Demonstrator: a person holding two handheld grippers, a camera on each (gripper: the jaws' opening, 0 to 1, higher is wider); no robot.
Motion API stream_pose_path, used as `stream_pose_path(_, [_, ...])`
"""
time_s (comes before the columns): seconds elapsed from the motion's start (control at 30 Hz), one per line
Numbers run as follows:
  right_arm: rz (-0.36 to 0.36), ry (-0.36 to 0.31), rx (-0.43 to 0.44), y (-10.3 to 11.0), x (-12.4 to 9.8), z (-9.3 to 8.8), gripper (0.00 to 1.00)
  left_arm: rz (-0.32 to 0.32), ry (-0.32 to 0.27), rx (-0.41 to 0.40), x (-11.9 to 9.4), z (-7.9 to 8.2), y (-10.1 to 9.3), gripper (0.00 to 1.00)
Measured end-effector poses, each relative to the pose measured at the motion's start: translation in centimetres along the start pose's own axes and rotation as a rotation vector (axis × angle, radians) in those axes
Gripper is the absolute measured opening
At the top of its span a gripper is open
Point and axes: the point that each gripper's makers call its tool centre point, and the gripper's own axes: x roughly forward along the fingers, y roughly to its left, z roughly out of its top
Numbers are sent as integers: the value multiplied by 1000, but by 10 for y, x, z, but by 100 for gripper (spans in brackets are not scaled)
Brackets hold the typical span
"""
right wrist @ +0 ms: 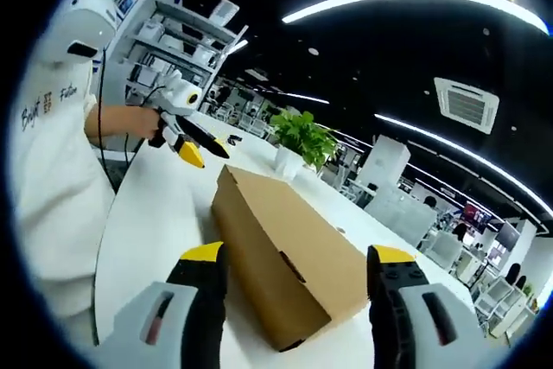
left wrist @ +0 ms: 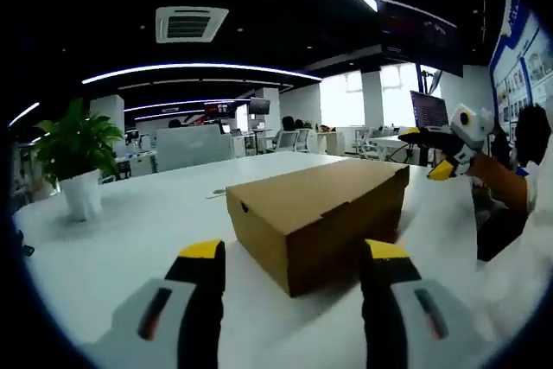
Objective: Operate the shoe box by opening the lid, removing the specified soft item, and placing it in the target area until the item is outside and the box remains undamaged.
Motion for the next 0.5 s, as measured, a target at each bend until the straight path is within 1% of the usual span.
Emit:
stream_pose_path(0.07, [-29, 29, -57, -1, -2, 0, 59, -1, -12, -21, -3, 2, -1, 66])
stream_pose_path(0.13, [-28, 32, -82, 2, -2, 2, 59, 4, -20, -23, -6, 4, 0, 67])
stream_pose_path(0.2, [-31, 39, -115, 4, -2, 4, 59, 11, -48, -13, -9, 7, 0, 64])
stream_pose_path(0.23, [-28, 41, -124, 5, -2, 4, 59, 12, -50, -13, -10, 7, -1, 62])
stream_pose_path(0.3, [-30, 58, -164, 7, -2, 2, 58, 19, -52, -20, -11, 5, 1, 62])
stream_pose_path(0.4, [-41, 90, -207, 9, -3, -2, 59, 26, -47, -42, -10, 1, 4, 67])
stream_pose_path(0.43, [-56, 101, -227, 7, -3, -4, 59, 24, -43, -43, -10, -1, 3, 67])
stream_pose_path(0.5, [-57, 121, -252, 8, -4, -9, 59, 30, -46, -26, -11, -3, 3, 67])
